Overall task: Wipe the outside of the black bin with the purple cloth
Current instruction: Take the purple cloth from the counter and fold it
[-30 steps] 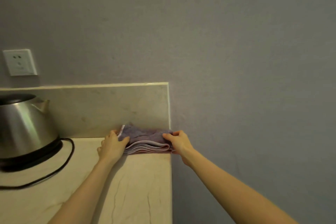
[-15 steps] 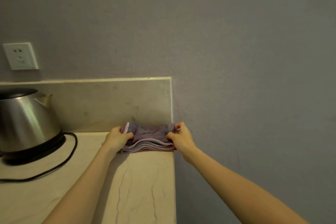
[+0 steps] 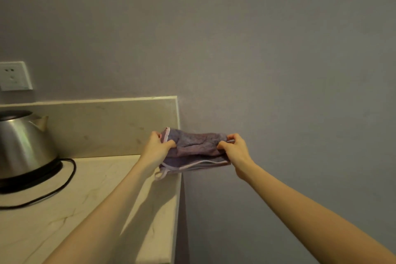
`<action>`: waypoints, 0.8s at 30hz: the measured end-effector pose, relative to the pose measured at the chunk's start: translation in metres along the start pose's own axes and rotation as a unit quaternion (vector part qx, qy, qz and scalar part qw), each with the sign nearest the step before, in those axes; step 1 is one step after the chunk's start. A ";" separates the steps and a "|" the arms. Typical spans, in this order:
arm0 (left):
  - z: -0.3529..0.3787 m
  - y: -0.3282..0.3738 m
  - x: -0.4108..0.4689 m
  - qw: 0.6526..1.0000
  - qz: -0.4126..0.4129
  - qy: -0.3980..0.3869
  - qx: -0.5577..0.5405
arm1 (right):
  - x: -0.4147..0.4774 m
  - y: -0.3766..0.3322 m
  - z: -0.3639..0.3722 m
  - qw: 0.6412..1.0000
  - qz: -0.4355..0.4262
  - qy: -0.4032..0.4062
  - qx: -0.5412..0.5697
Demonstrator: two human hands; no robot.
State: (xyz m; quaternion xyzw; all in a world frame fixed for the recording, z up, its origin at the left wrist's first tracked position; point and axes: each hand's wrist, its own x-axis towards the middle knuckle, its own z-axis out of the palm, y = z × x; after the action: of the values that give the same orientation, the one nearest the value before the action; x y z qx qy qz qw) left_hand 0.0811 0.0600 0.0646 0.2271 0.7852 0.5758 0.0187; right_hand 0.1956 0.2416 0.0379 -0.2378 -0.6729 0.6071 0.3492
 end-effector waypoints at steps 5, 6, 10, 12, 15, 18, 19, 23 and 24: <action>0.042 0.030 -0.037 0.997 0.011 -0.030 -0.069 | -0.013 -0.003 -0.056 0.999 0.023 0.027 0.023; 0.051 0.038 -0.046 0.997 0.016 -0.029 -0.075 | -0.018 -0.002 -0.068 0.999 0.037 0.027 0.026; 0.088 0.065 -0.083 0.994 0.046 -0.053 -0.089 | -0.038 0.004 -0.118 0.995 0.085 0.022 0.042; 0.108 0.077 -0.100 0.992 0.055 -0.067 -0.093 | -0.047 0.007 -0.145 0.993 0.103 0.019 0.050; 0.138 0.094 -0.126 0.989 0.058 -0.067 -0.122 | -0.060 0.012 -0.180 0.988 0.134 0.013 0.078; 0.166 0.108 -0.151 0.984 0.053 -0.065 -0.155 | -0.076 0.020 -0.207 0.981 0.169 0.001 0.099; 0.174 0.112 -0.158 0.982 0.053 -0.067 -0.167 | -0.081 0.024 -0.215 0.978 0.181 -0.007 0.107; 0.199 0.123 -0.184 0.977 0.057 -0.076 -0.192 | -0.100 0.039 -0.240 0.961 0.225 -0.027 0.157; 0.203 0.125 -0.189 0.976 0.058 -0.074 -0.197 | -0.104 0.042 -0.245 0.958 0.228 -0.031 0.173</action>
State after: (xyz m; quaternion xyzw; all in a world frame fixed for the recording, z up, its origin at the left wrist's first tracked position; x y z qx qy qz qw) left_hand 0.3517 0.2001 0.0668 0.3060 0.6383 0.7008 0.0882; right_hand 0.4443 0.3301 -0.0177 -0.3023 -0.4960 0.7849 0.2159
